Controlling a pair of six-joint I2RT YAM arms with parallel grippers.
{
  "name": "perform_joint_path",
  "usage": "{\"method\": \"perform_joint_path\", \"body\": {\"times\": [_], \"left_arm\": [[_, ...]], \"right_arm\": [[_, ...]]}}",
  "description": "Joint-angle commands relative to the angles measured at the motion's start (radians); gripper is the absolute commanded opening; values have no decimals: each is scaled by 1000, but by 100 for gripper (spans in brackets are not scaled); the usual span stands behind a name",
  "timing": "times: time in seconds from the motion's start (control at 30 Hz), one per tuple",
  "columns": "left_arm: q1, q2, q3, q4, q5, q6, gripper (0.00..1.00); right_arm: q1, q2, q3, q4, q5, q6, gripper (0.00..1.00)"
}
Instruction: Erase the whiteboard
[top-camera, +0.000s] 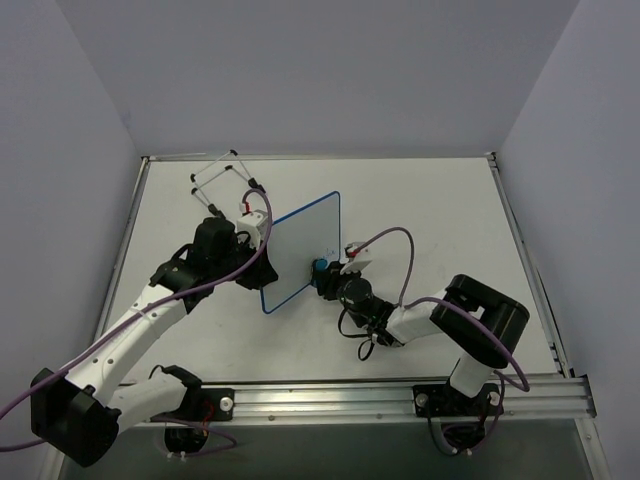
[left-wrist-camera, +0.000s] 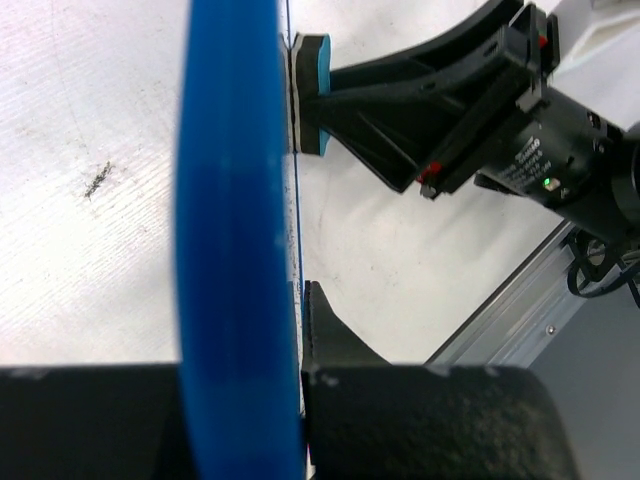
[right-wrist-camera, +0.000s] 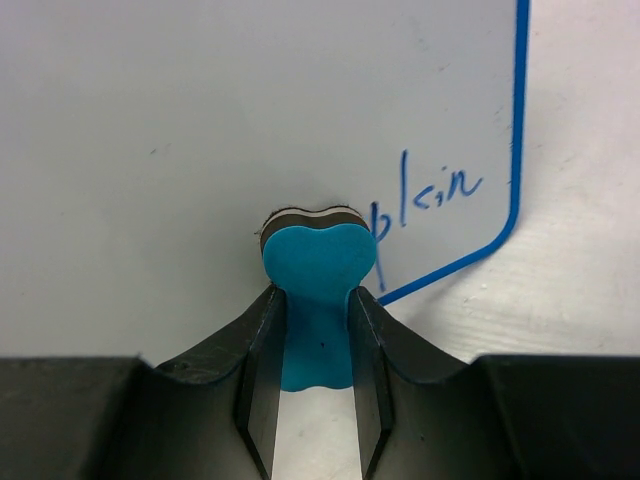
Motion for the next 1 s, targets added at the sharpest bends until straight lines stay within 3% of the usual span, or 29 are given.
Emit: {"method": "perform_joint_path", "body": {"times": [0.0,0.4,0.6,0.97], "left_arm": [[-41,-5,17,-14,319,-61,2],[-40,7,19,-14,328,-61,2],[-31,18,20,-18,331,-61,2],[-6,24,19,-9,356,-56,2]], "right_arm": [[-62,-25,64,-1,-87,-39,0],[-314,83,87,104,-409,-47,0],[-410,138,128,105,-462,-50,0],[-335,190,84,265,-513,-10,0]]}}
